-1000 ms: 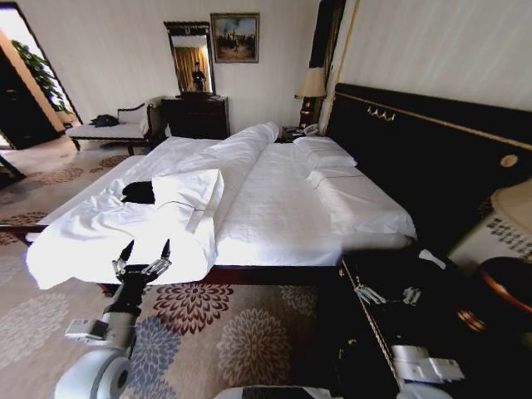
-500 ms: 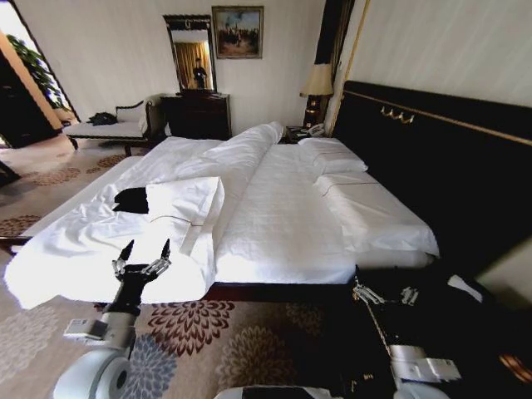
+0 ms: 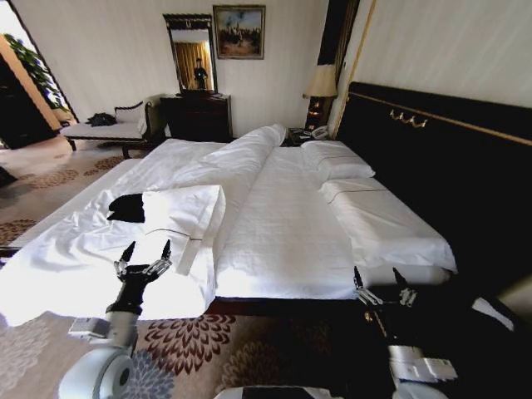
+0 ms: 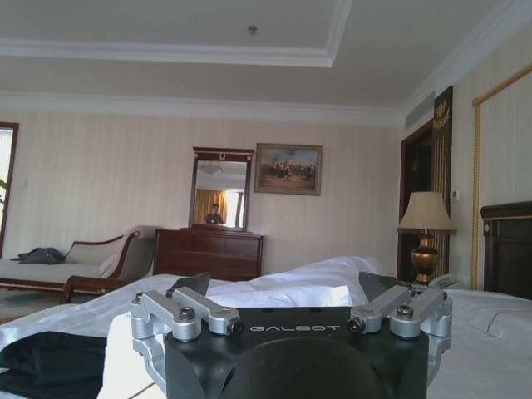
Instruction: Fold the clothes on the bed.
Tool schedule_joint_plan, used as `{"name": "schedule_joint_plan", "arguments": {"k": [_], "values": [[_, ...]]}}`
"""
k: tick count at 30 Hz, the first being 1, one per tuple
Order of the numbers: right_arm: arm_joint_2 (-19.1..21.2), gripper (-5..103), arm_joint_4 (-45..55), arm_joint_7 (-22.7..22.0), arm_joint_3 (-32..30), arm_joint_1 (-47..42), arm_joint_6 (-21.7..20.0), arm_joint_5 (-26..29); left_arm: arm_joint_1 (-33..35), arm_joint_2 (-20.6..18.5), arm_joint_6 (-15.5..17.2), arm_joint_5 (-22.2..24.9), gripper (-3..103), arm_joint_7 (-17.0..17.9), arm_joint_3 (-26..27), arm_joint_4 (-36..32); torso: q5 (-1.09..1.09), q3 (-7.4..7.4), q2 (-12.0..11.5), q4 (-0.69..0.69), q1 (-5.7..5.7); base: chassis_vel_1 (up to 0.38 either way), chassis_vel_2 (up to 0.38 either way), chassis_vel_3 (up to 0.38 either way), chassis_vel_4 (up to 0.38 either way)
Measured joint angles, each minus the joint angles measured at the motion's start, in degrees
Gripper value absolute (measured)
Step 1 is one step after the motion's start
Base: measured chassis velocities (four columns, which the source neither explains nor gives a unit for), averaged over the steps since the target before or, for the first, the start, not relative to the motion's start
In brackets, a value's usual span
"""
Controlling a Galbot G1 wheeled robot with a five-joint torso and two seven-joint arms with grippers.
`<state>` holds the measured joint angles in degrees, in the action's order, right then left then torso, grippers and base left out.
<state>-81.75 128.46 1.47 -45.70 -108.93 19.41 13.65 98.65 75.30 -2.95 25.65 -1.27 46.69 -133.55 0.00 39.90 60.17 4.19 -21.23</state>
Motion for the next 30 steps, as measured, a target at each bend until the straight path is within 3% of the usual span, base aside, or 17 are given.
{"name": "schedule_joint_plan", "arguments": {"k": [17, 30], "values": [[0.2, 100, -0.26, 1.2, -0.17, -0.11, 0.74, 0.21, 0.49, 0.51, -0.3, -0.33, 100, 0.05, 0.1, -0.27, 0.0, -0.01, 0.02, 0.01, 0.05, 0.0, 0.0, 0.0, 0.0], [0.48, 100, -0.62, 2.51, 0.43, 0.19, 2.29, 1.63, 0.49, 0.62, -0.62, -0.74, 100, 0.06, 0.06, -0.03, 0.0, 0.01, -0.01, 0.0, -0.04, -0.103, 0.093, 0.099, -0.096]]}}
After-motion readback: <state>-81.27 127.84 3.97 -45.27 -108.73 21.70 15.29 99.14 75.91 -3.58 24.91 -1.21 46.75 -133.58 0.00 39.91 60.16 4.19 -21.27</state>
